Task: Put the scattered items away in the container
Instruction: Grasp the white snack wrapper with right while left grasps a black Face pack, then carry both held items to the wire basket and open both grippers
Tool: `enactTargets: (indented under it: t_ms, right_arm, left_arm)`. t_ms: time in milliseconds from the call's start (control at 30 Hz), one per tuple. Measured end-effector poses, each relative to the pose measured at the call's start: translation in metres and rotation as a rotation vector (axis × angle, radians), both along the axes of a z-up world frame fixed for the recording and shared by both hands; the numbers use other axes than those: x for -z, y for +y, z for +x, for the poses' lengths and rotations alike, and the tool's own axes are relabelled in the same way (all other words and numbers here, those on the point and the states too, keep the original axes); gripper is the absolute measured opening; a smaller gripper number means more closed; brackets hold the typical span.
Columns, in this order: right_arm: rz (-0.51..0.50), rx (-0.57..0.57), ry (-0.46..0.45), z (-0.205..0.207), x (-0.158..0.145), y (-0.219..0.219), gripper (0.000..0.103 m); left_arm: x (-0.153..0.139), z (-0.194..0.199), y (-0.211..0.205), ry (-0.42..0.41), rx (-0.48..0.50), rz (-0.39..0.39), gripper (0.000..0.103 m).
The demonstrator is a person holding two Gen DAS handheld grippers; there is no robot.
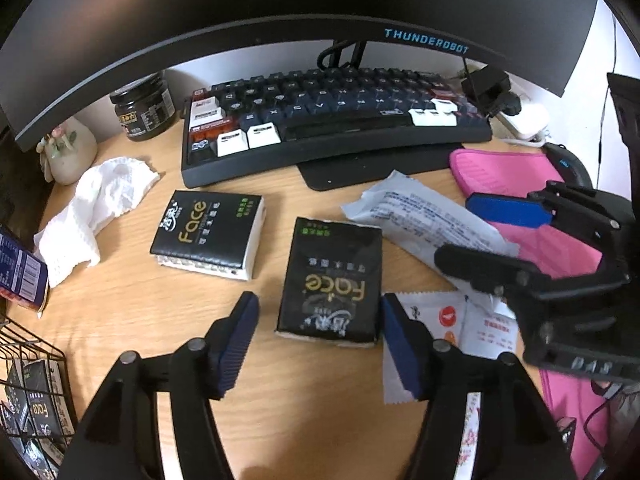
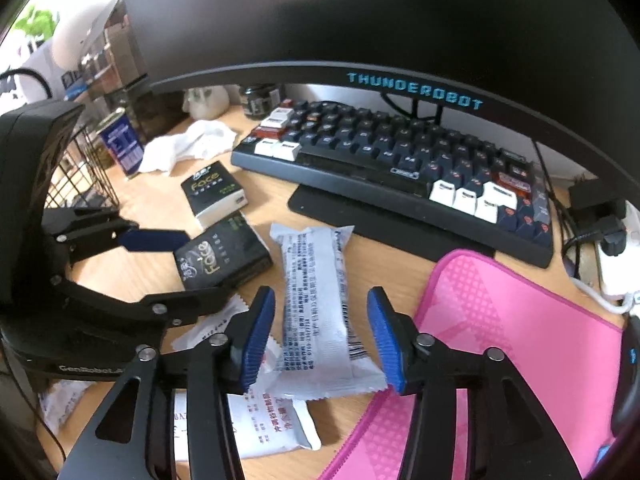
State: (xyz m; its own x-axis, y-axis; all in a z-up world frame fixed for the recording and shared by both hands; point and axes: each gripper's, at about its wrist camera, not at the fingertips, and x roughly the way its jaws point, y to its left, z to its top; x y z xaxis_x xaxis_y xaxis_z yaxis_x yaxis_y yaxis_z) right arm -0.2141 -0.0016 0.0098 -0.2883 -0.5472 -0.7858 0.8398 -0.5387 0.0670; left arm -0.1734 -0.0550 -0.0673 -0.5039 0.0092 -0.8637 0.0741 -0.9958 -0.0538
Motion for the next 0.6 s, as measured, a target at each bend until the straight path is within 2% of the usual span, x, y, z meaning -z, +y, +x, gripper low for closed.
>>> enactTargets:
  t_ms: [100,167,200,267,433,600]
  right_arm:
    - [0.005,-0.005,0.023,-0.001,0.003,-0.006,0.051]
    - [0.009,-0.008,0.008,-0.004,0.007,-0.007,0.051]
    - [0.014,-0.006,-0.002,-0.005,0.008,-0.007,0.047]
    - [0.032,-0.017,0.003,-0.004,0.011,-0.009,0.034]
    - [0.032,-0.019,0.027,0.002,0.009,-0.01,0.033]
    - [-0.003,0.011,0.028,0.001,-0.005,0.0,0.033]
  left_arm:
    - [0.003,-0.005,0.0,-0.007,-0.006,-0.028,0.068]
    - [0.003,-0.005,0.0,-0.007,-0.004,-0.038,0.067]
    - [0.003,-0.005,0.002,-0.006,0.0,-0.042,0.066]
    - [0.002,-0.004,0.004,-0.001,0.022,-0.044,0.054]
    - [-0.001,0.001,0.005,0.001,0.017,-0.066,0.053]
    - [-0.021,0.012,-0.002,0.054,-0.011,-0.048,0.053]
